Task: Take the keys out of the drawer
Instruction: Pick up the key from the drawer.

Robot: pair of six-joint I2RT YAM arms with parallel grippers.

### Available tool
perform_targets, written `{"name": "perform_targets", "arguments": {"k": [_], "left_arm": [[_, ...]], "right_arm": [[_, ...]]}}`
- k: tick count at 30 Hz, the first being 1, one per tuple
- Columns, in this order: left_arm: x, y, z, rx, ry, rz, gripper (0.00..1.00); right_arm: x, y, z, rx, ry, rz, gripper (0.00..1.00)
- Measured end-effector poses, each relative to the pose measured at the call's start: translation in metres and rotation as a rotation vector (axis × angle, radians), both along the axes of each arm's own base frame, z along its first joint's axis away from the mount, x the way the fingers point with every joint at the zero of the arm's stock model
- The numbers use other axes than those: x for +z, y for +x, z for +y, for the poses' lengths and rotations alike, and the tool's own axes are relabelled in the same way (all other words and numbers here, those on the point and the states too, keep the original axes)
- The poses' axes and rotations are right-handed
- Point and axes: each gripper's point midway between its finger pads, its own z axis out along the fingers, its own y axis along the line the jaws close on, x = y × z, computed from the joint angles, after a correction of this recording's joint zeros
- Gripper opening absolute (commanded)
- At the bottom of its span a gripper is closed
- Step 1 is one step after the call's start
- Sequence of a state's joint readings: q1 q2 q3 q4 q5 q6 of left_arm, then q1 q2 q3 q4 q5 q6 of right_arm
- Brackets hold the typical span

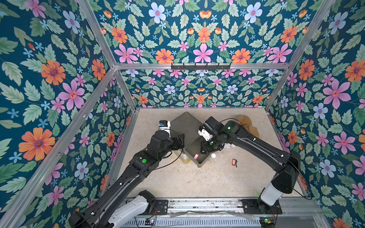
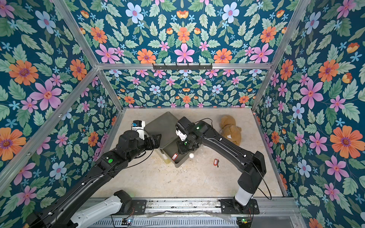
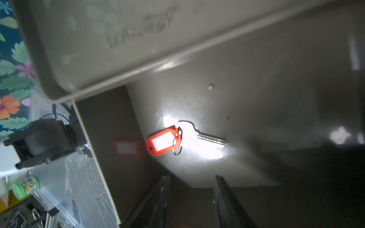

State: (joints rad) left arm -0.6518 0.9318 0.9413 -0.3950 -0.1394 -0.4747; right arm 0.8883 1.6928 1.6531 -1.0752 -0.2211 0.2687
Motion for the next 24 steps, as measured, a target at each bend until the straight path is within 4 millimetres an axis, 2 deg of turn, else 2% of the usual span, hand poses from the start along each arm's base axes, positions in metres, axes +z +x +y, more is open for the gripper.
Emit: {"name": "perform_targets", "arguments": {"k": [14,24], "left_arm": [[-0.013,0.004,-0.004,-0.005,0.024,0.024,0.99],[-0.009,0.003,-0.003,-0.004,0.017,0.014,0.99]], "right_arm": [[-0.004,-0.009,0.018,0.043,0.026,0.028,0.43],[-0.011,-0.011,0.032,0.073,0.013,0.033,0.43]]}}
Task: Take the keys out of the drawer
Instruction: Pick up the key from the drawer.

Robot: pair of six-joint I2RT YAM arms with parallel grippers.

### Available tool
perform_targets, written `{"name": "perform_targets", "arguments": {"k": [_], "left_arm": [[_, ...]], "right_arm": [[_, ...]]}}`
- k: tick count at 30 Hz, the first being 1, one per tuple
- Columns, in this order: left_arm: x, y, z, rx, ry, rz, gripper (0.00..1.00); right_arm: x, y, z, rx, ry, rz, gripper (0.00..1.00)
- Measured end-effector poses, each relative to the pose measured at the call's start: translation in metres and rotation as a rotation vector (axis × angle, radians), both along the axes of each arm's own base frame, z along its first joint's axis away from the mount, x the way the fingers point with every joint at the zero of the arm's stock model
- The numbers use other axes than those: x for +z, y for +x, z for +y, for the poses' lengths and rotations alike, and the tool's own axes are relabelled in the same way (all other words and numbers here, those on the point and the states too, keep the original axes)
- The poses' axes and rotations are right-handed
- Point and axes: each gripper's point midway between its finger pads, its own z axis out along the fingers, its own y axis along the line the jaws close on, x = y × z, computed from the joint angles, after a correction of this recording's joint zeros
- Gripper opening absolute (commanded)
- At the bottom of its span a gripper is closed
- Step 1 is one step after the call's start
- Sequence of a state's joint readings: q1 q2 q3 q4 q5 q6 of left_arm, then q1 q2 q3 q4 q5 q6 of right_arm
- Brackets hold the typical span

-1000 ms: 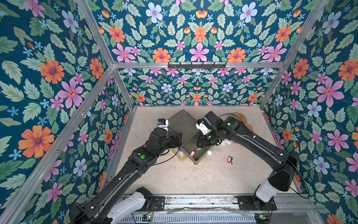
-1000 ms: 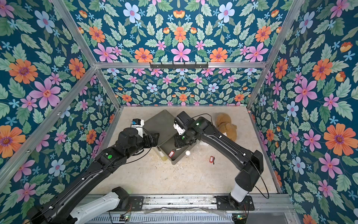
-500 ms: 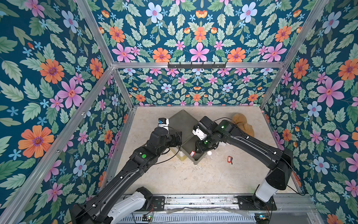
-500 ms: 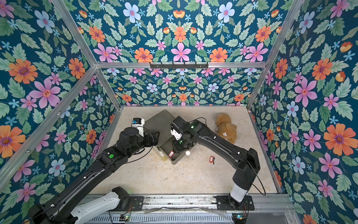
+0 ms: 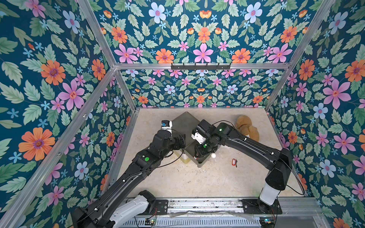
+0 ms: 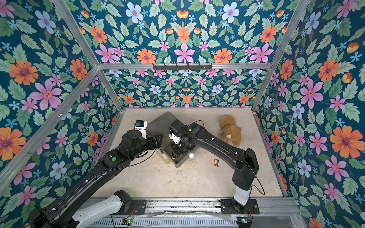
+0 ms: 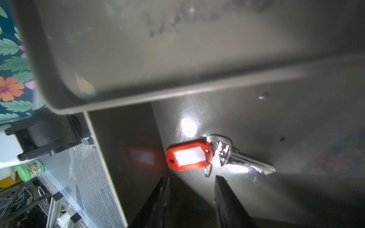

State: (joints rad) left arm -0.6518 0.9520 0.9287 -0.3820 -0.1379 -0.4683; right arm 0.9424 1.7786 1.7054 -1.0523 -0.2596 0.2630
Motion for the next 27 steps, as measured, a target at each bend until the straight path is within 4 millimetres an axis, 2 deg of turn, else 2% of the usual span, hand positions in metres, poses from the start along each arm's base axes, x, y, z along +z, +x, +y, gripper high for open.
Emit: {"name": "perform_targets", "arguments": {"k": [6,11,15,23,27], "left_arm": [[0.0,0.0,0.0,0.0,0.0,0.0,0.99],[0.0,-0.001,0.0,0.0,-0.002,-0.002,0.99],[0.001,-0.001,0.001,0.001,-0.004,-0.003,0.99],[0.0,0.0,0.001,0.006,-0.006,0.003,0.99],[0.0,0.001,0.0,0.006,-0.007,0.003,0.99]], "right_arm": [[-0.007,0.0,-0.002,0.012,-0.048,-0.022,0.41],[-0.012,0.005,-0.006,0.01,-0.093,-0.045,0.37],[-0.014,0.007,-0.009,0.007,-0.112,-0.058,0.28],[-0.015,0.018,-0.008,-0.009,-0.132,-0.097,0.0],[-0.011,0.034,-0.009,-0.043,-0.13,-0.131,0.0]]}}
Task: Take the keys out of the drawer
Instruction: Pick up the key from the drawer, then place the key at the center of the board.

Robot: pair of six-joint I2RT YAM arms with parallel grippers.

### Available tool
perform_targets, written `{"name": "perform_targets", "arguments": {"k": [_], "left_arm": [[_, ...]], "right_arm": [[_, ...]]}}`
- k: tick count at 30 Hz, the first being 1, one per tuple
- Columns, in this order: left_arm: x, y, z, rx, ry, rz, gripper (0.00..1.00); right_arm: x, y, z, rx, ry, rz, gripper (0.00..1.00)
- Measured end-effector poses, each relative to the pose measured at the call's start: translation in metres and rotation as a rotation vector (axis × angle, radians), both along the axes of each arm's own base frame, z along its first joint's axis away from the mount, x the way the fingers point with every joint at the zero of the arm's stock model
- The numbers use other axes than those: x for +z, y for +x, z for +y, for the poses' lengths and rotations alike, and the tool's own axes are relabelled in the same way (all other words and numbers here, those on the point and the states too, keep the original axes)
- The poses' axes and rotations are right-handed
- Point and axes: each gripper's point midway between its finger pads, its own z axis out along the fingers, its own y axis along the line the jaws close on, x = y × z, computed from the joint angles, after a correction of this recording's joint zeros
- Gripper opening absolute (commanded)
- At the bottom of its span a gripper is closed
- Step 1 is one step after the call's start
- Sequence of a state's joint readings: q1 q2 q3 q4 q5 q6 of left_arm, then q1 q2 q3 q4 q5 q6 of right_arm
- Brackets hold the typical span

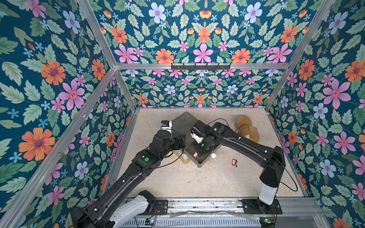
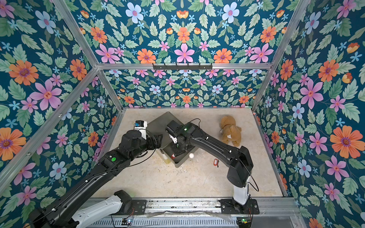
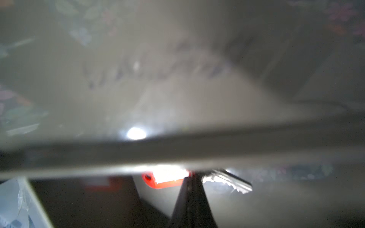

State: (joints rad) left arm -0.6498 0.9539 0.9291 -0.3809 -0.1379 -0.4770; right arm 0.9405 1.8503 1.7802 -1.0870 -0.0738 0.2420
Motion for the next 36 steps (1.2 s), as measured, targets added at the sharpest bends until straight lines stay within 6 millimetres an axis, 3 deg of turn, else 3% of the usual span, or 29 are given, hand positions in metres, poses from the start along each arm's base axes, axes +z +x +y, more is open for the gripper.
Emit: {"name": "perform_targets", "arguments": {"k": [5,17,27,32,36], "left_arm": [[0.003,0.001,-0.001,0.003,-0.009,-0.001,0.99],[0.002,0.002,-0.004,-0.005,-0.018,0.008,0.99],[0.008,0.004,-0.017,-0.048,-0.044,0.02,1.0],[0.014,0.005,-0.03,-0.094,-0.089,0.023,1.0],[0.017,0.004,-0.043,-0.146,-0.133,0.035,1.0]], "right_arm": [[0.008,0.021,-0.004,-0.056,0.018,-0.046,0.0],[0.036,0.029,-0.017,-0.107,0.08,-0.098,0.0],[0.082,0.037,-0.031,-0.186,0.199,-0.181,0.0],[0.117,0.041,-0.05,-0.252,0.285,-0.256,0.0],[0.134,0.046,-0.07,-0.327,0.347,-0.293,0.0]]}}
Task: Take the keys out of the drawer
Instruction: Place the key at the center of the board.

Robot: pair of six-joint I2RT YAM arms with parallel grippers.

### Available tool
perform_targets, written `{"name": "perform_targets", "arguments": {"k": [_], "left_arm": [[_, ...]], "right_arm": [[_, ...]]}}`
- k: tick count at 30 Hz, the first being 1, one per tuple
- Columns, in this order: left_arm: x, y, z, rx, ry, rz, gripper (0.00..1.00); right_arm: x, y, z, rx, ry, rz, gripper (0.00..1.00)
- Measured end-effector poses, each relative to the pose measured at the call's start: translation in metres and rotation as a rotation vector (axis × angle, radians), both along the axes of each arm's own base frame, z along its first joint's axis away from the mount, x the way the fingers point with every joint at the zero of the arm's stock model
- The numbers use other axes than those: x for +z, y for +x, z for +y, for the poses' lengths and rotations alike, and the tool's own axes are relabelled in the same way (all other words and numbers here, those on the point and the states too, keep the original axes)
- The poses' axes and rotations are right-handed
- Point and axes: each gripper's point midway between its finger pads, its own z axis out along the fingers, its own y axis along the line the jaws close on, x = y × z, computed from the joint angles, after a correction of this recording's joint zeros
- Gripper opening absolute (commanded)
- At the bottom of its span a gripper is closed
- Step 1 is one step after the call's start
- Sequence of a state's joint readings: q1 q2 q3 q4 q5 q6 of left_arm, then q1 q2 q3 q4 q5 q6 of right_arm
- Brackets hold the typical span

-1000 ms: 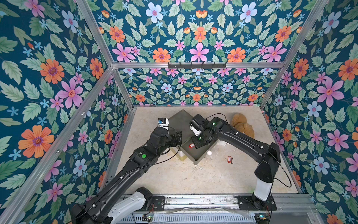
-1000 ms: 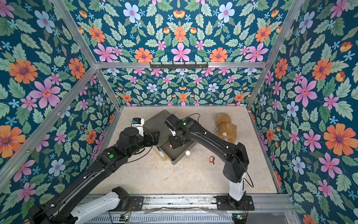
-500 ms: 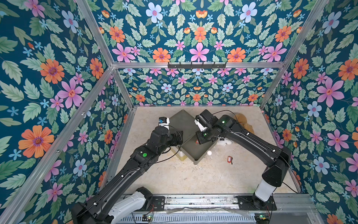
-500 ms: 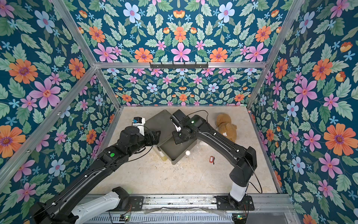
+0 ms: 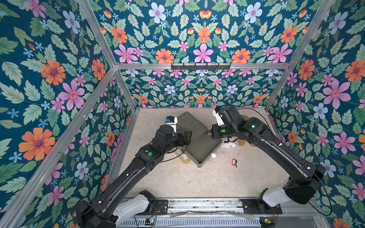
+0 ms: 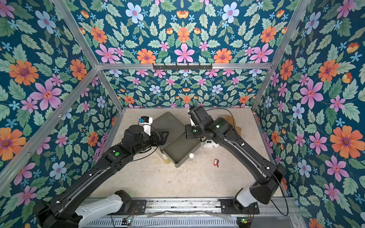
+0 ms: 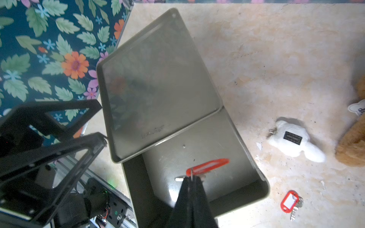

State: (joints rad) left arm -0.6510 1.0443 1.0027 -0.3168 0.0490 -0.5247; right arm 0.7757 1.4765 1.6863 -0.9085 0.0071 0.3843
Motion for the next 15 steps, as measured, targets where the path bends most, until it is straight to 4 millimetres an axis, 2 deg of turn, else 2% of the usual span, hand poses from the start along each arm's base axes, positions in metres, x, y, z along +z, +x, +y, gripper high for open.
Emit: {"name": "perform_targets", "arguments": {"k": [4,7,11,15], "left_arm": [[0.003,-0.003,-0.016,-0.064,-0.058,0.018,0.99],[0.007,-0.006,-0.031,-0.117,-0.105,0.035,0.99],[0.012,-0.015,-0.053,-0.197,-0.147,0.052,0.99],[0.015,-0.023,-0.073,-0.261,-0.155,0.06,0.99]], "right_arm": [[0.015,0.008,-0.03,-0.099,0.081,-0.027,0.0],[0.018,0.012,-0.053,-0.163,0.138,-0.035,0.0],[0.007,0.016,-0.093,-0.278,0.203,-0.008,0.0],[-0.014,0.017,-0.131,-0.385,0.243,0.026,0.0]]}}
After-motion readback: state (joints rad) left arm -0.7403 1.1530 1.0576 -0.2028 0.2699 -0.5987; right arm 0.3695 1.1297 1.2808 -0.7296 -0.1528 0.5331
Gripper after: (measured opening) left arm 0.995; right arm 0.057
